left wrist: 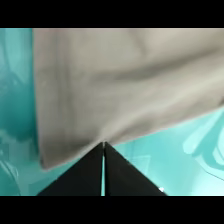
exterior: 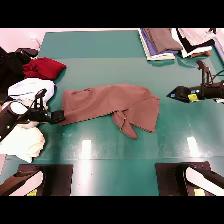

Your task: Fold the shirts.

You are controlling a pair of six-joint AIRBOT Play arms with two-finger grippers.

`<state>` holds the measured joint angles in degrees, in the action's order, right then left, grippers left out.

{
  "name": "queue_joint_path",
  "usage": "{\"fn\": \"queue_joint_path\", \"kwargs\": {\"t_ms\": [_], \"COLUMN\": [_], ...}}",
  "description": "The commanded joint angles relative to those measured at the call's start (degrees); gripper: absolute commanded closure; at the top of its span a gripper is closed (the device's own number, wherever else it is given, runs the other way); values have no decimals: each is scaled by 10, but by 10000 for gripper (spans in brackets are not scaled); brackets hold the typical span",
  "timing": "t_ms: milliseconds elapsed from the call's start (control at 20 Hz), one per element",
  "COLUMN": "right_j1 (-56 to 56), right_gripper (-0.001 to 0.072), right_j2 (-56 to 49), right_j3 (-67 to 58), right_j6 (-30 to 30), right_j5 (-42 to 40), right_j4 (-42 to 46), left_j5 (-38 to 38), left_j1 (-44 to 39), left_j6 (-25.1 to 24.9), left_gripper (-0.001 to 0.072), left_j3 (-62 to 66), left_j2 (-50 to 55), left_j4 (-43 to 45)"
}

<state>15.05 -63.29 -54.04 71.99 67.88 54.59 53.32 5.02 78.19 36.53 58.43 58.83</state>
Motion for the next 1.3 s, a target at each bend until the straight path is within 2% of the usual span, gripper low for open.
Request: {"fn": "queue_joint_path", "kwargs": {"t_ms": [0, 50, 100, 200, 300, 500, 650, 800, 850, 900, 950, 1150, 1200, 1250], "right_j1": [45, 54, 57, 56, 44, -7, -41, -47, -45, -39, -30, 20, 29, 33], "right_gripper": [323, 322, 323, 322, 323, 323, 323, 322, 323, 323, 323, 321, 308, 260], "right_j2": [0, 0, 0, 0, 0, 0, 0, 0, 0, 0, 0, -12, -28, -50], "right_j3": [42, 60, 71, 83, 83, 83, 83, 83, 83, 83, 83, 83, 83, 83], "right_j6": [2, 1, 0, -2, -3, -2, 2, 7, 7, 9, 11, 10, 10, 10], "right_j5": [21, 22, 21, 17, 6, -14, -31, -33, -32, -31, -27, -23, -22, -22], "right_j4": [34, 34, 34, 34, 34, 34, 34, 34, 34, 34, 34, 34, 34, 33], "left_j5": [53, 72, 91, 120, 115, 5, -50, -63, -63, -62, -57, 26, 43, 53], "left_j1": [0, 0, 0, 0, 0, 0, 0, 0, 0, 0, 0, 0, 0, 0], "left_j6": [-12, -22, -14, 2, 13, -1, -34, -35, -34, -32, -32, -33, -33, -33], "left_gripper": [683, 512, 133, 110, 110, 109, 110, 113, 262, 551, 677, 685, 685, 685], "left_j3": [41, 54, 71, 90, 75, -13, -51, -54, -54, -53, -49, 20, 40, 56], "left_j2": [0, -1, -1, -2, -3, 2, 2, 2, 2, 2, 2, 2, 2, 2], "left_j4": [1, 15, 42, 97, 130, 71, 5, -5, -10, -16, -24, -23, -23, -23]}}
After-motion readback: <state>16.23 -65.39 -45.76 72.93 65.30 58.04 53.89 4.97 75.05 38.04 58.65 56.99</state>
